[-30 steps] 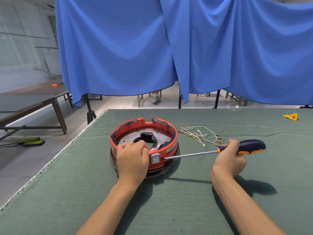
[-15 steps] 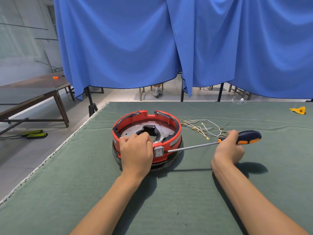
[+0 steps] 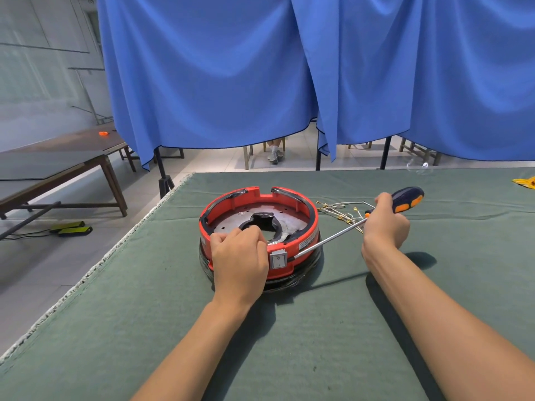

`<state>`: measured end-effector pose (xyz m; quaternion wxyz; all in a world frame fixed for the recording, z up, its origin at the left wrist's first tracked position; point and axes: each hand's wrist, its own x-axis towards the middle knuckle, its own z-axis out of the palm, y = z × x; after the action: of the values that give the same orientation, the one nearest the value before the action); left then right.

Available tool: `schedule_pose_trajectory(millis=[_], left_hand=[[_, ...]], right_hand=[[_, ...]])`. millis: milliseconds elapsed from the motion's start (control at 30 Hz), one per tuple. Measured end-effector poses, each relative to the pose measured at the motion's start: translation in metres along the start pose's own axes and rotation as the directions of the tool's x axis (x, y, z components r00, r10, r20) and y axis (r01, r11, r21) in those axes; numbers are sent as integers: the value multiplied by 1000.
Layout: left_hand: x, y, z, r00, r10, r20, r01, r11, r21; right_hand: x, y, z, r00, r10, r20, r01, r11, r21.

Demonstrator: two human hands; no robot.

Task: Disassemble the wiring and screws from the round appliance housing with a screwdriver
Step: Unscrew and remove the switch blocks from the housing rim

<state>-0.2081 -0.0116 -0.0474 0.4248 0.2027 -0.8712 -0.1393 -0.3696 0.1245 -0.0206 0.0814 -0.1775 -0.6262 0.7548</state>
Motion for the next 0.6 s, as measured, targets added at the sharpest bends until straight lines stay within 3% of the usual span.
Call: schedule_pose_trajectory(millis=[133,300,600], left_hand=[[5,-3,1,1000,9,2,-9,1000,4],[8,-7,6,1000,11,-19,-10,1000,21],[5,-4,8,995,34,-92,-29,998,60]], right_hand=[[-4,-9,-3,998,-45,38,45,999,19],[-17,-5,-25,994,-95,-62,104,979,173],[-32,12,-50,990,-19,-140,51,972,229]])
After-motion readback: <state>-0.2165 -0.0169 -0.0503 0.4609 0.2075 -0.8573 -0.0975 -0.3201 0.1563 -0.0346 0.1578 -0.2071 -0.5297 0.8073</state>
